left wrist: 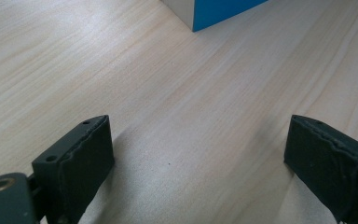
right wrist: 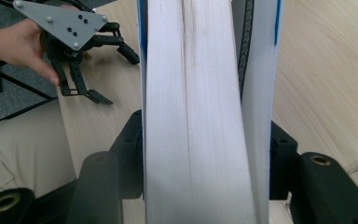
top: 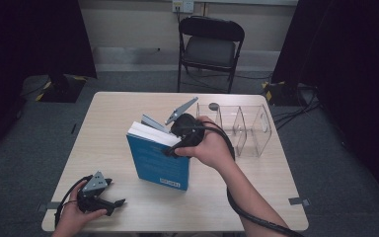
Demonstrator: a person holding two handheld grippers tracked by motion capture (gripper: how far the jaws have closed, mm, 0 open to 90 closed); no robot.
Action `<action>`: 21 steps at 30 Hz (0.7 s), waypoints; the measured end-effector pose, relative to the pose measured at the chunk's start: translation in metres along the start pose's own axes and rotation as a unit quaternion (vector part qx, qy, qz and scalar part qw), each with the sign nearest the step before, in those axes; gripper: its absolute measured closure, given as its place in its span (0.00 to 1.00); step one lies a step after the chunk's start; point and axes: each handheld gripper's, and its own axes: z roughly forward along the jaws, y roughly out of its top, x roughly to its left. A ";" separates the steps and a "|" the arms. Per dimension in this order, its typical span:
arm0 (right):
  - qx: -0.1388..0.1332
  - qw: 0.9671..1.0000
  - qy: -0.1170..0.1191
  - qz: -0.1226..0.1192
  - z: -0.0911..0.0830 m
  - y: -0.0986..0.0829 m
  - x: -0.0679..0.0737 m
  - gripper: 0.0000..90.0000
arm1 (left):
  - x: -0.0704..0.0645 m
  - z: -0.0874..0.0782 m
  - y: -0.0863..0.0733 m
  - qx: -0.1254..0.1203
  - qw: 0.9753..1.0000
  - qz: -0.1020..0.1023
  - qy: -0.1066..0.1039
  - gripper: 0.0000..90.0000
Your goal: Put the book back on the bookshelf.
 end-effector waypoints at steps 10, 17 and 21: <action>0.018 1.000 0.001 -0.001 0.011 -0.007 0.000 0.51 | -0.001 0.000 0.000 0.000 1.000 -0.004 -0.001 0.08; 0.007 1.000 0.009 -0.006 0.018 -0.013 -0.002 0.54 | 0.000 0.001 0.000 -0.003 1.000 -0.001 0.001 0.08; 0.010 1.000 0.003 -0.019 0.018 -0.013 0.000 0.55 | 0.000 0.001 0.000 -0.003 1.000 -0.001 0.001 0.08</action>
